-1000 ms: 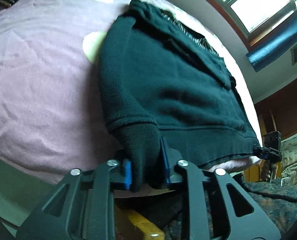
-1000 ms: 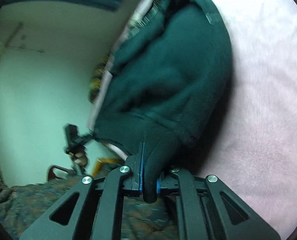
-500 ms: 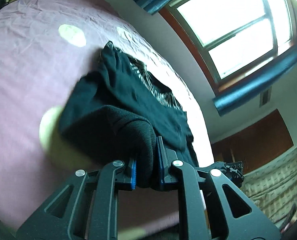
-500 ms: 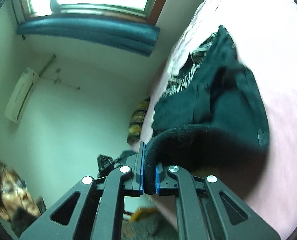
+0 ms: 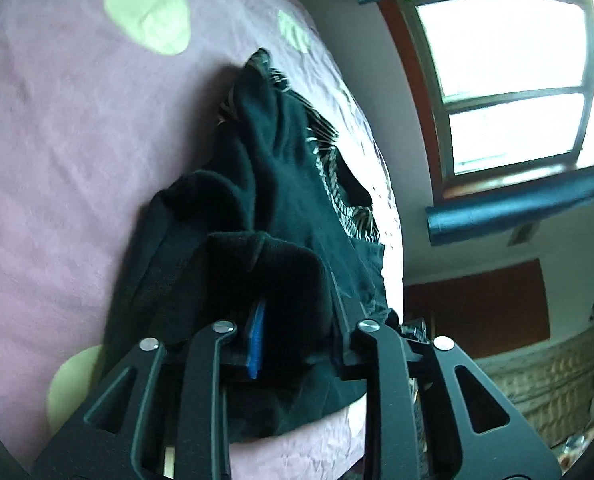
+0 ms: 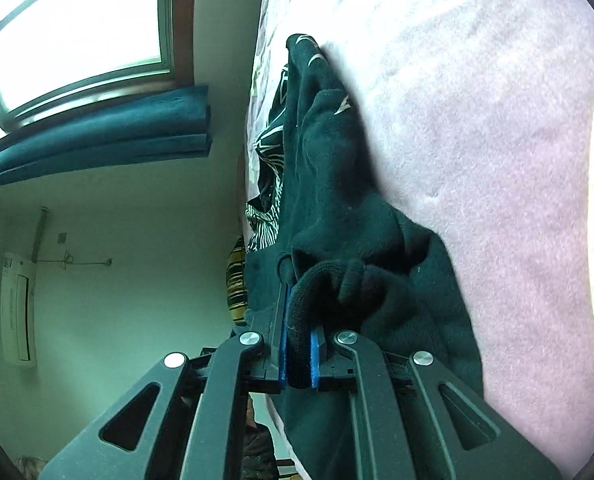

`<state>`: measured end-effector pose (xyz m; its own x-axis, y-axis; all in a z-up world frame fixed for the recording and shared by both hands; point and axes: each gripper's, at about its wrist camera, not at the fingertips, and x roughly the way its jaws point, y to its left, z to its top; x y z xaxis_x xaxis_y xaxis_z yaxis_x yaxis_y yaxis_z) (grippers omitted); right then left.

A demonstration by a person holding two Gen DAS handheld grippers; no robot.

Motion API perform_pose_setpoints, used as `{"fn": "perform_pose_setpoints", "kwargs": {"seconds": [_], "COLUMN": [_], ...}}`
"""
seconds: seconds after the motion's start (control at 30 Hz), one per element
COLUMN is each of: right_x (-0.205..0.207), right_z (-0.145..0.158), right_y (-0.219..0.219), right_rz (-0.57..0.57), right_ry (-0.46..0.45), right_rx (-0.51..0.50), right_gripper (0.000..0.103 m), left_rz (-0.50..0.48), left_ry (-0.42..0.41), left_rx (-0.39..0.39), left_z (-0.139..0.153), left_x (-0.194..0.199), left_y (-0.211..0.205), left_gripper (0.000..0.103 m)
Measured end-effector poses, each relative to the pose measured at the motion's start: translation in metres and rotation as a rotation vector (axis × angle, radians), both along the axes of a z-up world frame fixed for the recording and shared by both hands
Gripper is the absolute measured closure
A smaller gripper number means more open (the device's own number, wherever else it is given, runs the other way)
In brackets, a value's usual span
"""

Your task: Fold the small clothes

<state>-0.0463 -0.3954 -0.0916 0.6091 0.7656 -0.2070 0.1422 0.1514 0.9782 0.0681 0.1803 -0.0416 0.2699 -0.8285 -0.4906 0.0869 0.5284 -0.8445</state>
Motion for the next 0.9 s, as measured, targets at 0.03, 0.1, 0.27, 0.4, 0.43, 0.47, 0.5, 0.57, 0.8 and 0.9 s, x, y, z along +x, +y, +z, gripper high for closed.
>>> {"fn": "perform_pose_setpoints", "kwargs": {"seconds": [0.03, 0.1, 0.27, 0.4, 0.43, 0.47, 0.5, 0.57, 0.8, 0.9], "right_x": [0.0, 0.001, 0.006, -0.007, -0.01, -0.013, -0.015, -0.015, -0.004, 0.004], "right_z": [0.001, 0.0, 0.004, 0.034, 0.043, 0.051, 0.057, 0.063, 0.051, 0.045], "right_y": [0.0, -0.002, -0.001, -0.014, -0.018, -0.02, -0.022, -0.025, -0.018, -0.013], "right_rz": [0.006, 0.014, 0.032, -0.036, -0.047, -0.056, -0.061, -0.054, -0.029, -0.012], "right_ry": [-0.001, 0.0, -0.026, -0.116, -0.138, -0.153, -0.165, -0.183, -0.145, -0.132], "right_rx": [-0.004, 0.005, -0.01, -0.097, -0.152, -0.204, -0.239, -0.282, -0.412, -0.462], "right_gripper": [0.095, 0.095, 0.076, 0.045, 0.045, 0.044, 0.044, 0.043, 0.043, 0.043], "left_rz": [-0.006, 0.015, 0.073, -0.01, -0.034, -0.062, -0.101, -0.139, -0.175, -0.176], "left_ry": [-0.022, -0.065, -0.23, -0.305, -0.323, -0.336, -0.341, -0.337, -0.326, -0.341], "left_rx": [0.006, 0.017, 0.105, 0.281, 0.312, 0.336, 0.353, 0.375, 0.449, 0.475], "left_z": [0.007, 0.019, 0.054, 0.061, 0.06, 0.059, 0.056, 0.047, 0.023, 0.022], "left_x": [-0.002, -0.007, -0.018, -0.023, -0.021, -0.019, -0.015, -0.007, 0.02, 0.022], "left_y": [0.003, 0.011, 0.033, 0.015, 0.01, 0.004, -0.006, -0.017, -0.042, -0.046], "left_gripper": [0.069, 0.057, 0.042, 0.038, 0.037, 0.035, 0.034, 0.033, 0.033, 0.039]}}
